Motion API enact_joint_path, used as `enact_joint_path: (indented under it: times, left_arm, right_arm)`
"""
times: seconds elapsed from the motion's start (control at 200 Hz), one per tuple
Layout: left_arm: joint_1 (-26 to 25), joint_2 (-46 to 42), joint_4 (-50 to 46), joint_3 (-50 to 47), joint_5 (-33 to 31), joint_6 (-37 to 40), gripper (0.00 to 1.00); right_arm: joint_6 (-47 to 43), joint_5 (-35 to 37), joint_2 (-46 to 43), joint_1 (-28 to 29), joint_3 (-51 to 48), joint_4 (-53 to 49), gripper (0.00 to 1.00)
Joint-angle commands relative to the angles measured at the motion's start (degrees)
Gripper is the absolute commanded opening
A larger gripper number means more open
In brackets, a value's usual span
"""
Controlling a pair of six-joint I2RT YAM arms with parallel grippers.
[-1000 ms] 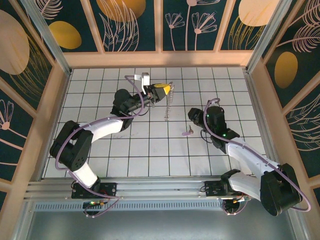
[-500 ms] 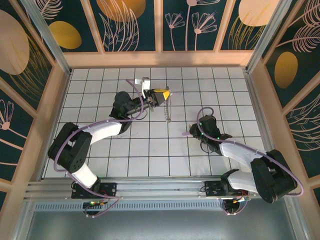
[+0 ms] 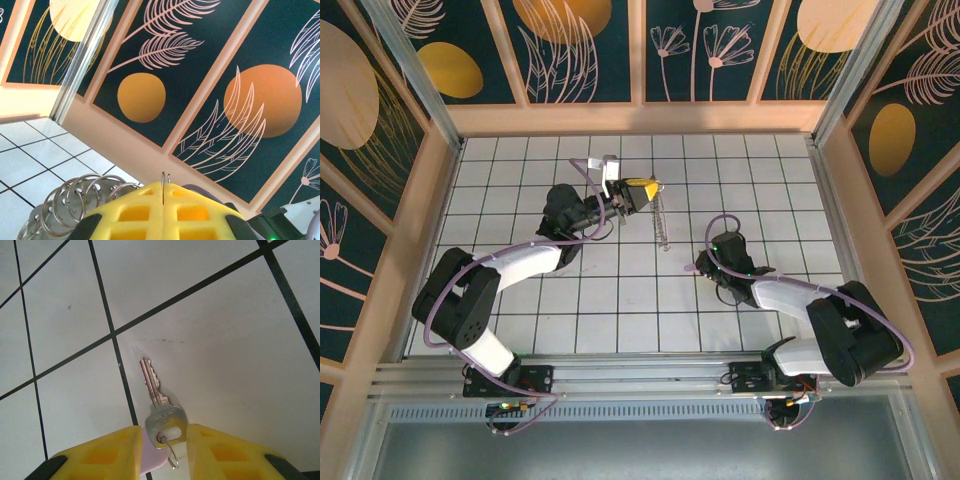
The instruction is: Put the keys on the keyring
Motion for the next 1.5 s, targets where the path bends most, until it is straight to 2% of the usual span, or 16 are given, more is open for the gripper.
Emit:
enact_joint_path:
  times: [0.0,0.931,1.021,1.236,1.492]
  left_arm:
    - [0.30,-1.35,3.32,0.04,1.11,0.27,0.00]
    - [0.30,-1.08,5.45,-0.58,0.96,-0.95,0.00]
    - [0.30,-1.10,5.71,-0.64,0.94,-1.12,0.00]
    - [0.25,-1.00,5.90,-0.73,0.94,-1.27,0.00]
    - [0.24,-0.13,5.61,-0.66,1.55,-0.56,0.00]
  right_arm:
    - [0.16,-0.09,0.91,0.54,-0.38,1.97,0.28]
    - [1.01,-1.86,2.78,0.84,-1.82,4.08,0.18]
    - [1.12,-1.86,2.51,0.91,-1.99,4.08,0.16]
    - [0.87,-1.34,1.21,0.93,-1.88,3.17,0.00]
    - [-2.53,0.51,-2.76,0.50,1.33,-0.19,0.00]
